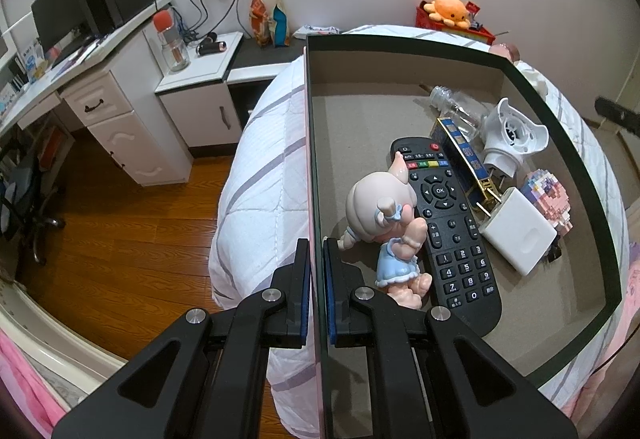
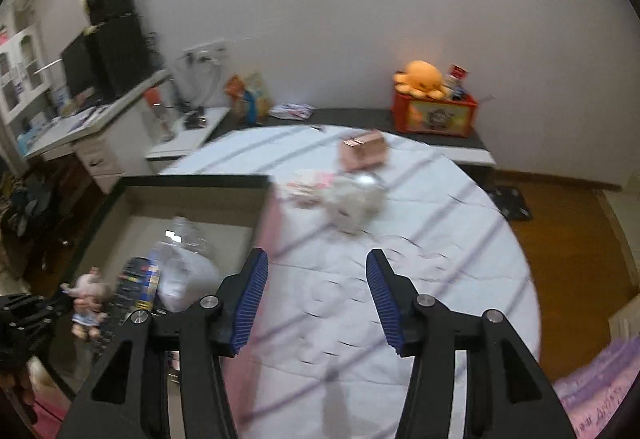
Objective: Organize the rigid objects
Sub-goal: 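Carry the white fan device into the tray with the right gripper and release, then move the right gripper to the white toy with silver dome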
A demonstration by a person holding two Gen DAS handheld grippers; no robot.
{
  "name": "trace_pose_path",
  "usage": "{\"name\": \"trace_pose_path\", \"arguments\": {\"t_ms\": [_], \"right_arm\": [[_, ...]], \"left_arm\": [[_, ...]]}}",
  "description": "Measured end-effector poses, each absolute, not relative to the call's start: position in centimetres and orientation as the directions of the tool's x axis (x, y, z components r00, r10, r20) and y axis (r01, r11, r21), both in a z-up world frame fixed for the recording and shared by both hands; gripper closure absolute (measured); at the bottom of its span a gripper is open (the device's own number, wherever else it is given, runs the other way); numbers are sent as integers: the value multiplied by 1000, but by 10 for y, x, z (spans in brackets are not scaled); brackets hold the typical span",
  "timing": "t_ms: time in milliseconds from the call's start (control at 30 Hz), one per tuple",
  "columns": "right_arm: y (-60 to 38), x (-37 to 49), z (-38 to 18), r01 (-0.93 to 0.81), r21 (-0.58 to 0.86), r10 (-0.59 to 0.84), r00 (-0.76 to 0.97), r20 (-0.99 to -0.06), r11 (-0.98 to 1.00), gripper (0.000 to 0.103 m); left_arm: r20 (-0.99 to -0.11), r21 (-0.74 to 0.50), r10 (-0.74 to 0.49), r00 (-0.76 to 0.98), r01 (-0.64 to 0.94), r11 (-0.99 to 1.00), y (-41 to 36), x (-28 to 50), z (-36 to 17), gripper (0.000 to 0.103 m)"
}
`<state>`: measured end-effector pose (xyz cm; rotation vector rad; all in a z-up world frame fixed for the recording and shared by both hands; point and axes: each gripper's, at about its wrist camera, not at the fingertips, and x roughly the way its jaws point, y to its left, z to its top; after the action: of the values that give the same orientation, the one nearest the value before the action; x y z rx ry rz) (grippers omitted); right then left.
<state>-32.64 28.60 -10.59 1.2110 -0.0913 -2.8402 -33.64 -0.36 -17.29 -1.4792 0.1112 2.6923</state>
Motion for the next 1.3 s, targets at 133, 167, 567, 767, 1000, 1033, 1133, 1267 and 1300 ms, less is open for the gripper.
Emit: {"name": "trace_pose_path", "arguments": {"t_ms": [133, 167, 567, 767, 1000, 1033, 1133, 1267, 1300], "right_arm": [[297, -333, -122, 7, 77, -62, -660, -749, -997, 50], [298, -337, -126, 4, 74, -59, -653, -755, -997, 50], [299, -400, -154, -24, 76, -44, -633, -773, -997, 35], [296, -436, -164, -35, 74, -37, -621, -783, -997, 35], [302, -438, -179, -34, 105, -61, -622, -780, -994, 73], [304, -435, -178, -30, 108, -65, -624, -779, -994, 73], [305, -419, -179, -17, 102, -71, -611, -789, -995, 74], [307, -391, -180, 0, 103, -83, -595, -800, -995, 74], [306, -388, -180, 1, 105, -86, -589, -804, -994, 74]], "left_arm": [[-844, 34, 19, -536, -90, -995, -2, -338, -172, 97], [-843, 34, 19, -537, -89, -995, -2, -338, -171, 97], [-846, 42, 12, -533, -89, -995, -2, -350, -171, 97], [-852, 48, 7, -524, -92, -995, -2, -355, -175, 97], [-853, 48, 7, -523, -92, -995, -2, -355, -177, 97], [-852, 53, 3, -523, -92, -994, -1, -355, -177, 97], [-852, 49, 4, -524, -88, -995, -1, -355, -177, 97], [-850, 50, 2, -526, -84, -995, -1, -355, -177, 97], [-850, 49, 2, -527, -84, -995, -2, -354, -177, 97]]}}
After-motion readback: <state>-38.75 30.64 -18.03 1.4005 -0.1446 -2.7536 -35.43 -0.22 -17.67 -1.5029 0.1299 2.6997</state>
